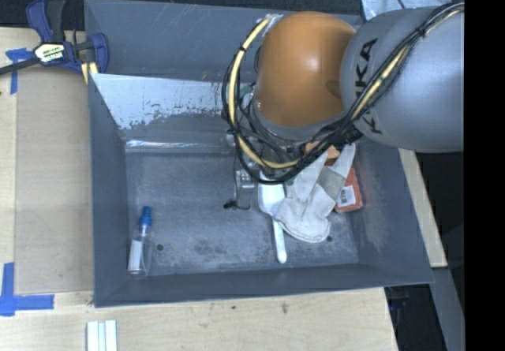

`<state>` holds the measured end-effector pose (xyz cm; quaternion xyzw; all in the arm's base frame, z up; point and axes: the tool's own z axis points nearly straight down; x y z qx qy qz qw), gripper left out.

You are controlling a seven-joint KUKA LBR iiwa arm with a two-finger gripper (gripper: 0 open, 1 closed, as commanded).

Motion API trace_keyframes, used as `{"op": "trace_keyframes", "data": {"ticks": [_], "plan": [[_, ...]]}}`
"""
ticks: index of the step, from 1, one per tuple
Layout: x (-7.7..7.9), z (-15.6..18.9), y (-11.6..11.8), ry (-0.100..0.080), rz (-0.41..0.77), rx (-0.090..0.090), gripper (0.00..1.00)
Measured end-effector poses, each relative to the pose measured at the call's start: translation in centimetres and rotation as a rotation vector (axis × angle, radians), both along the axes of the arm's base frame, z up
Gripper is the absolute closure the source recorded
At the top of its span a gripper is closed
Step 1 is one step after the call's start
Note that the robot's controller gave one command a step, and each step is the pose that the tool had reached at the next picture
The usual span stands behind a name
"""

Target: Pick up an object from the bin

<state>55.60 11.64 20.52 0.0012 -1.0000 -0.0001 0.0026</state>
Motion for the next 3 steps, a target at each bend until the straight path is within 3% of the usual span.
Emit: {"op": "trace_keyframes", "data": {"ticks": [1,2,3], "plan": [[0.2,0.5,-0.1,-0.008,-0.002,0.001,0.00],[1.0,-2.2,-3.3,-0.010,-0.017,0.002,0.00],[2.1,-4.9,-4.8,-0.008,-0.037,-0.001,0.00]]}}
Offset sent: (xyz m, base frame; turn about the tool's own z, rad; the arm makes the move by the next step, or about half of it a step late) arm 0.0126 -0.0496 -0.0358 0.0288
